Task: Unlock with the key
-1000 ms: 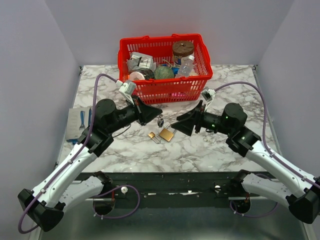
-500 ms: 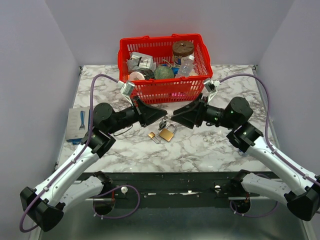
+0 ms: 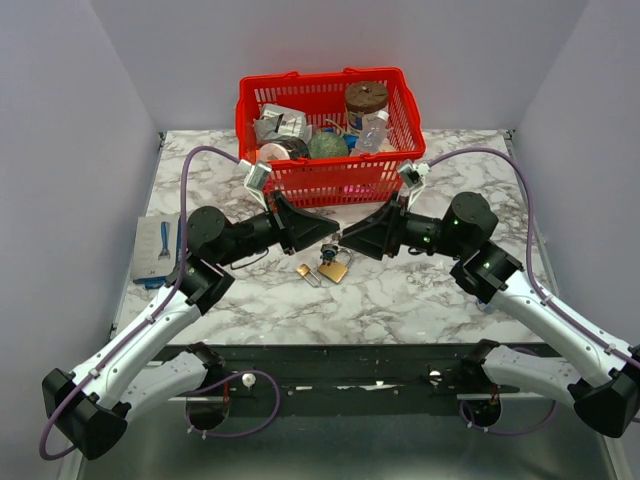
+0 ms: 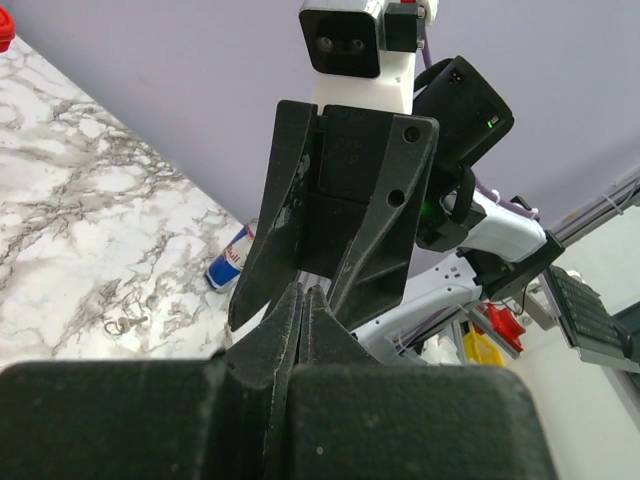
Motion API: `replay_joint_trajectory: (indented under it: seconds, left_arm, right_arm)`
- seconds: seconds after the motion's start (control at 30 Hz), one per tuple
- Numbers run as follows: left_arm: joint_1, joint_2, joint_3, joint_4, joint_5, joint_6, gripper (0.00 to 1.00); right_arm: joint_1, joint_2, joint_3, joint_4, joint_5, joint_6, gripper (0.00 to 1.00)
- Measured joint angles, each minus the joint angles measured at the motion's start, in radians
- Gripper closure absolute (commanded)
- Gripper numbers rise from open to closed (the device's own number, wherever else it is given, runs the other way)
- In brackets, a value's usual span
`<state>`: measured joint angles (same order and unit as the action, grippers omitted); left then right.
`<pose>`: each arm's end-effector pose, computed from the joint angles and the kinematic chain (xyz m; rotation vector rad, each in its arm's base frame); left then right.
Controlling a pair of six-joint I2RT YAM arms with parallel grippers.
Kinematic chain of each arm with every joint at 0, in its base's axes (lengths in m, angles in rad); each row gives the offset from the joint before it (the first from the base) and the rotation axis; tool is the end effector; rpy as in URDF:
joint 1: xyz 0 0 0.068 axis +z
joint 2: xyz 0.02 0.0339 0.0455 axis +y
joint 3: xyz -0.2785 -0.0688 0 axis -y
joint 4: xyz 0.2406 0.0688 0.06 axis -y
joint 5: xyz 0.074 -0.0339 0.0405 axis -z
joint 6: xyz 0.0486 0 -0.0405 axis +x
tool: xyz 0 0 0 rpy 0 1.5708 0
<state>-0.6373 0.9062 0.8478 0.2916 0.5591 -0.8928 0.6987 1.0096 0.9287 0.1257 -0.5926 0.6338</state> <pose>0.1486 -0.1421 0.4052 0.3470 1.5469 -1.6143 0.1591 0.1691 0.3948 -0.5828 1.6397 1.4693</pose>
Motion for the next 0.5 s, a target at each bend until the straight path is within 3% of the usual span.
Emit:
replay_joint_trajectory:
  seconds: [0.23, 0.37, 0.5]
  left_arm:
    - [-0.001, 0.0, -0.004, 0.008, 0.0, -0.01, 1.0]
    - [-0.006, 0.001, -0.004, 0.015, 0.0, -0.011, 1.0]
    - [-0.008, 0.005, -0.004, 0.019, 0.0, -0.01, 1.0]
  right_arm:
    - [0.01, 0.004, 0.002, -0.002, 0.0, -0.006, 0.5]
    - [0.01, 0.003, 0.003, -0.002, 0.0, -0.006, 0.38]
    - [0.012, 0.002, 0.011, -0.025, 0.008, -0.023, 0.37]
